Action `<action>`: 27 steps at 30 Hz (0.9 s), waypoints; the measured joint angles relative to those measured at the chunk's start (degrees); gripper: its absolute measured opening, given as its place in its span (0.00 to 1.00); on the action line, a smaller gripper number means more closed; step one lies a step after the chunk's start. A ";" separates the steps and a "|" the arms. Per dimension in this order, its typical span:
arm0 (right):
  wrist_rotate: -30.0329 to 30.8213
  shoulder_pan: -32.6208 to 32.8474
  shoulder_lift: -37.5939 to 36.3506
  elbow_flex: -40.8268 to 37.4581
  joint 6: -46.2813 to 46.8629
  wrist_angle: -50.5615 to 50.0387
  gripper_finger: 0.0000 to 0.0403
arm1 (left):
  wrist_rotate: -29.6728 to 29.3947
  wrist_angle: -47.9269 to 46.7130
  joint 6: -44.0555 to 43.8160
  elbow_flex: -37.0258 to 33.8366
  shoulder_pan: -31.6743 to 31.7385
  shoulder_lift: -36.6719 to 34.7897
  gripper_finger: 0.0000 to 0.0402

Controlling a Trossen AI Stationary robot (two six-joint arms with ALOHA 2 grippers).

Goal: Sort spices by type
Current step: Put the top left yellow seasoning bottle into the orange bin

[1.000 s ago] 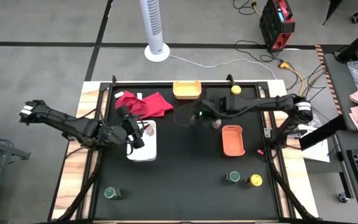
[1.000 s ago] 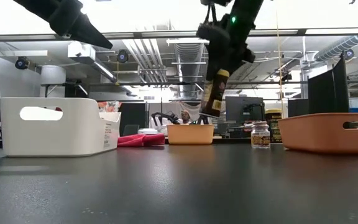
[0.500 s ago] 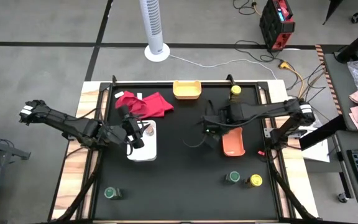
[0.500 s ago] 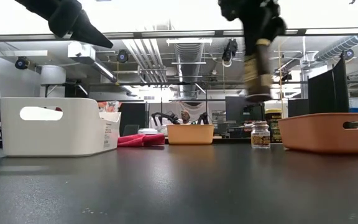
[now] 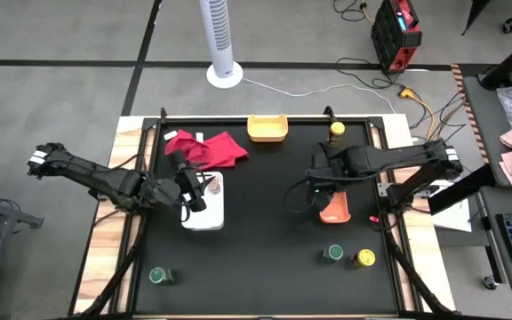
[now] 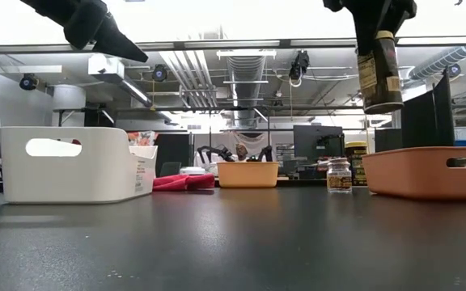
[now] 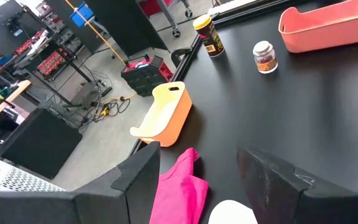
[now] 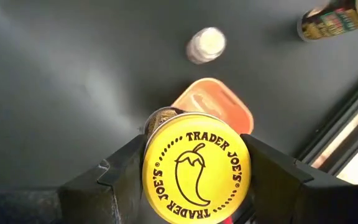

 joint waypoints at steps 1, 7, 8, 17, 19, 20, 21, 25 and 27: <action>0.47 0.00 -0.92 -0.79 0.21 0.03 0.55 | 0.00 0.00 -0.04 0.00 0.00 0.00 0.49; 2.70 -0.02 -7.97 -8.48 4.18 1.26 0.55 | 0.00 0.23 0.47 0.00 0.04 0.00 0.49; 3.01 -0.02 -9.32 -10.05 4.92 1.95 0.55 | 0.02 0.50 0.71 0.00 0.04 0.00 0.49; 3.45 -0.97 -17.76 -23.56 9.73 11.06 0.55 | 0.11 1.73 2.34 0.01 0.07 0.00 0.49; 3.43 -1.09 -17.98 -25.71 10.29 13.05 0.55 | 0.09 1.75 2.38 0.02 0.07 0.00 0.49; 3.28 -1.16 -17.96 -26.59 10.31 14.03 0.55 | 0.09 1.75 2.54 0.02 0.09 0.00 0.49; 3.03 -1.18 -17.83 -27.37 10.32 14.93 0.55 | 0.10 1.75 2.74 0.02 0.11 0.00 0.49; 2.86 -1.59 -16.55 -29.20 10.01 17.48 0.55 | 0.09 1.81 3.03 0.02 0.11 0.00 0.49; 2.86 -1.87 -15.71 -29.25 9.99 17.41 0.55 | 0.09 1.86 3.08 0.02 0.11 0.00 0.49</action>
